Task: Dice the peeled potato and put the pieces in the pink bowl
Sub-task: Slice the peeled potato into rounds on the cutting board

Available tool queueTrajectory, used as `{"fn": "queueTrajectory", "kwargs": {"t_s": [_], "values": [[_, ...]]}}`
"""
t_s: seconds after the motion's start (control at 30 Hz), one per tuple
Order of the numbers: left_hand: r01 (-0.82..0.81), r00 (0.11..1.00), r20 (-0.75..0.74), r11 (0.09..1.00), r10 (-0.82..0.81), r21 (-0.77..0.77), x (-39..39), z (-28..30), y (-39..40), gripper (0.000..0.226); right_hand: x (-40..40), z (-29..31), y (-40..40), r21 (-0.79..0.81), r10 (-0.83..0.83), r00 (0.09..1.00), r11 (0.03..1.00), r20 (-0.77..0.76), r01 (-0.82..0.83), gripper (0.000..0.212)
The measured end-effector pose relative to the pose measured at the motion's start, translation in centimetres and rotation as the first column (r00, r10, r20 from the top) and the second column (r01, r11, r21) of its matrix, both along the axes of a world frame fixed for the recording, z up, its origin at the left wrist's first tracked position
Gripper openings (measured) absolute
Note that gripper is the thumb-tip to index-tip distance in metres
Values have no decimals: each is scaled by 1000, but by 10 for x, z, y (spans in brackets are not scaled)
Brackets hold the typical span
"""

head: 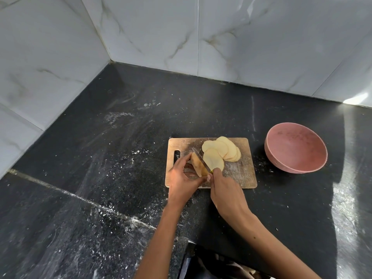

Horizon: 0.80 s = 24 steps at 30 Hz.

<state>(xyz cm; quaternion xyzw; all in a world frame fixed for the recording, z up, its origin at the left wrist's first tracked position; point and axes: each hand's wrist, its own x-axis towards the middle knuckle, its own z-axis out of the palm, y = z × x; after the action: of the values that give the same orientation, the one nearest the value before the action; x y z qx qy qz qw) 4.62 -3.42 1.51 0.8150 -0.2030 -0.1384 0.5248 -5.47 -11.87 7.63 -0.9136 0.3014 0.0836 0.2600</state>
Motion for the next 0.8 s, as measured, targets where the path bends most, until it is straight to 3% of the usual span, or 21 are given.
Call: {"fn": "queueTrajectory", "kwargs": {"t_s": [0.5,0.7,0.8], "values": [[-60,998,17,998,60,-31,-3,-3,-3,78,16,15,1,-12,-1,993,1000,-118,-1,13],[-48,997,-58,997,44,-66,-1,-5,-4,95,3,16,7,-16,-35,982,999,-183,33,6],[-31,999,-34,998,29,-47,-3,-1,-7,84,13,13,-1,1,-42,989,999,-144,43,8]]}}
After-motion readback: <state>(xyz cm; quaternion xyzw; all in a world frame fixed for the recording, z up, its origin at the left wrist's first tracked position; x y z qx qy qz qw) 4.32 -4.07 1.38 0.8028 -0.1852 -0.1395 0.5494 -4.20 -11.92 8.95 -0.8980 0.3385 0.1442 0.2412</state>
